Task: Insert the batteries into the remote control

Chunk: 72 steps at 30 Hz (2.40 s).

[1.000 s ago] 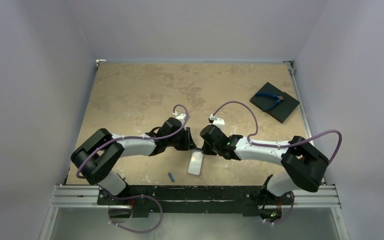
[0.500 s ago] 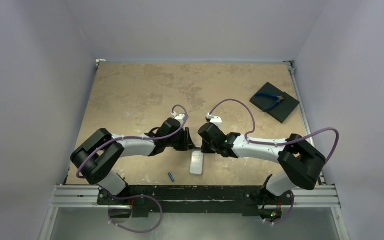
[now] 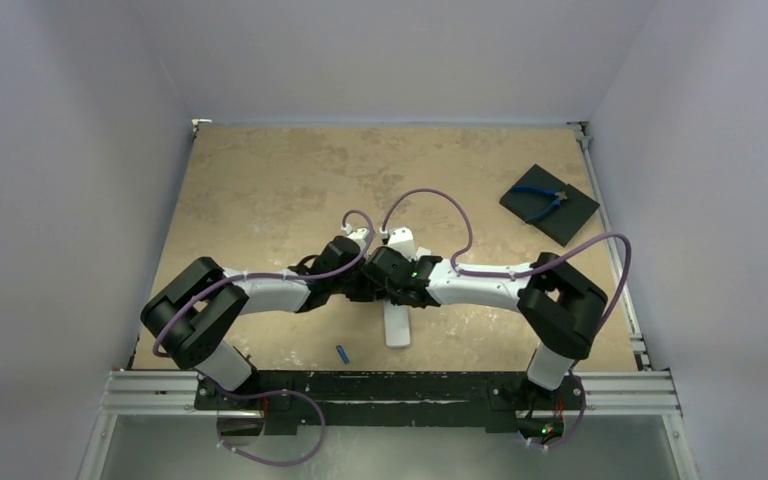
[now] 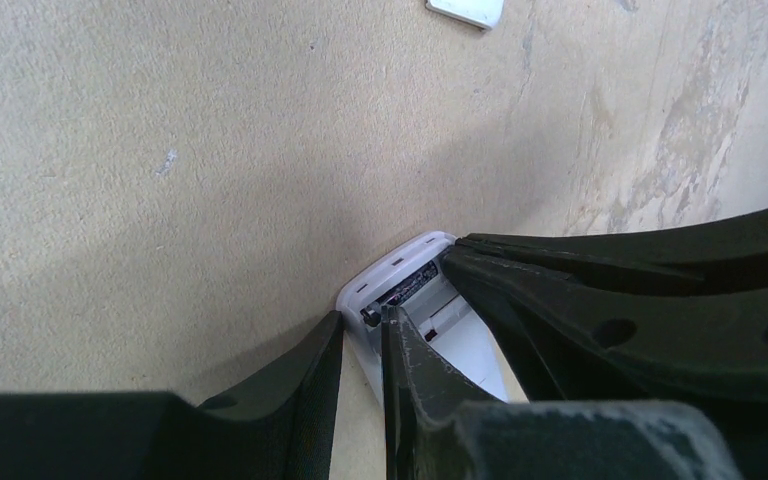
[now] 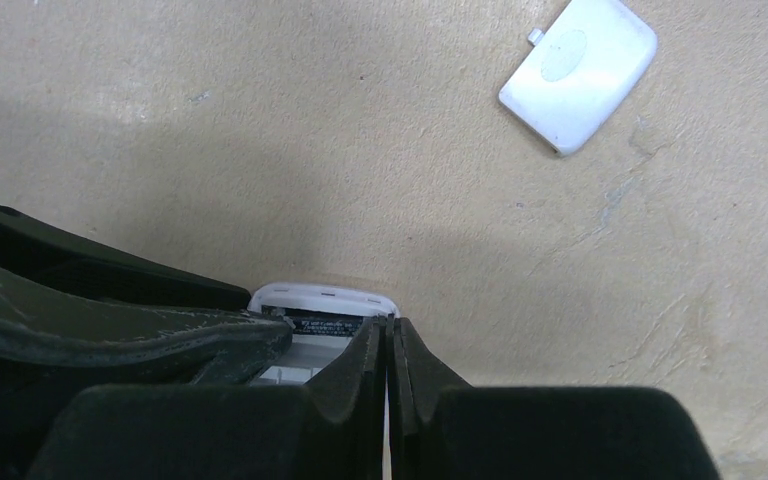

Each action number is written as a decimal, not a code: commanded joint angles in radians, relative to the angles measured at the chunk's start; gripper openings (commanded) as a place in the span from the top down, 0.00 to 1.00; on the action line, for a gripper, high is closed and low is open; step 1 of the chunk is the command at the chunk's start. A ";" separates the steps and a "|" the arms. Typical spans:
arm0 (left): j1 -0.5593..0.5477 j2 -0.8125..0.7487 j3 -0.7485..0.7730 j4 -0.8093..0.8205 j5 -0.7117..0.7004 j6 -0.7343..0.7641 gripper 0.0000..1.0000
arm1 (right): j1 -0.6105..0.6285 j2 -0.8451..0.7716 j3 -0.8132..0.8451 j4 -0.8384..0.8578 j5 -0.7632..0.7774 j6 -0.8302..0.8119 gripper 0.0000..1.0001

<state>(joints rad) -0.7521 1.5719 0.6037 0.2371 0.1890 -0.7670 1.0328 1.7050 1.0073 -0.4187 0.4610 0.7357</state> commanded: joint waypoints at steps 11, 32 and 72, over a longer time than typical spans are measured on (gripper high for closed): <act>-0.010 -0.071 0.003 -0.006 0.007 0.007 0.80 | 0.039 0.029 0.065 -0.068 0.001 0.015 0.82; -0.010 -0.201 -0.034 -0.143 -0.072 0.012 0.77 | 0.039 -0.225 -0.073 -0.078 0.005 0.032 0.71; -0.009 -0.585 -0.086 -0.546 -0.223 -0.038 0.51 | 0.230 -0.032 -0.014 0.102 -0.145 0.053 0.69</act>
<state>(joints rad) -0.7597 1.0126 0.5236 -0.2871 -0.0124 -0.8013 1.2587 1.6741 0.9310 -0.2958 0.2871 0.7921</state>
